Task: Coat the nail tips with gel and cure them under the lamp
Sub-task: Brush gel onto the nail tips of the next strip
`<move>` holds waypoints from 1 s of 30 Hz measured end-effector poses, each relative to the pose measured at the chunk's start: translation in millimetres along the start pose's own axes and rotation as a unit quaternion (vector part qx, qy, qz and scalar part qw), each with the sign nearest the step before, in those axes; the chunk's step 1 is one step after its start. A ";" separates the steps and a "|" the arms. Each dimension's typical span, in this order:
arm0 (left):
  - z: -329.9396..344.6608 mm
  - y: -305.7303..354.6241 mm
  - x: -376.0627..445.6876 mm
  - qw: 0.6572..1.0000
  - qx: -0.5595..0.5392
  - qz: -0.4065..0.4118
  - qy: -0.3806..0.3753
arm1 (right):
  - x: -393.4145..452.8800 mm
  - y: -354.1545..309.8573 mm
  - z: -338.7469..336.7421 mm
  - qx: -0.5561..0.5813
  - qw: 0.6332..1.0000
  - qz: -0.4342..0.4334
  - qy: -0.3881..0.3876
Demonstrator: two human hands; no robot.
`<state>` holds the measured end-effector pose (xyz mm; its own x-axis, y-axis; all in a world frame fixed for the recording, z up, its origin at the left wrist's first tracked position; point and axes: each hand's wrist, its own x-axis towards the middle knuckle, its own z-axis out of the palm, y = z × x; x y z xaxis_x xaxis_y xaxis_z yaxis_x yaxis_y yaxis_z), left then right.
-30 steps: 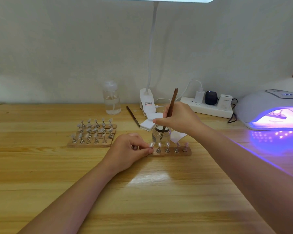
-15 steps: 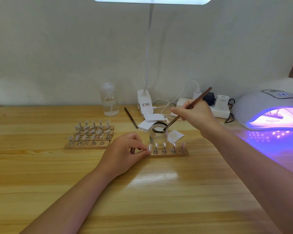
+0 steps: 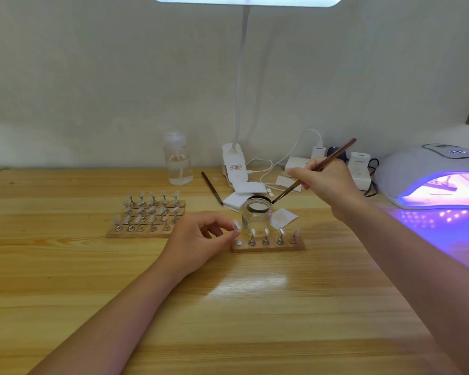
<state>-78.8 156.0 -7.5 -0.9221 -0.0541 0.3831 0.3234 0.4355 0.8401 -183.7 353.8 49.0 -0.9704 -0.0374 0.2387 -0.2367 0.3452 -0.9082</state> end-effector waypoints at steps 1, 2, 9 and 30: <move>0.1 0.8 0.0 1.000 -0.001 -0.002 -0.001 | 0.0 0.5 -0.5 0.005 1.000 -0.002 0.006; 0.0 1.5 -0.1 1.000 -0.004 -0.003 -0.002 | -0.3 0.8 -0.9 0.013 1.000 -0.003 0.013; -0.3 1.9 1.0 1.000 -0.020 -0.011 -0.016 | -26.2 2.7 6.6 0.142 0.988 -0.052 0.005; -5.0 -0.6 0.0 0.998 0.023 -0.010 -0.066 | -82.9 29.2 40.5 0.039 0.931 -0.363 -0.002</move>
<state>-78.0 151.2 -6.1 -0.9493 0.0539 0.3098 0.2971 0.4772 0.8271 -112.2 329.0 -11.2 -0.5539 -0.2375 0.7980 -0.8326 0.1585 -0.5308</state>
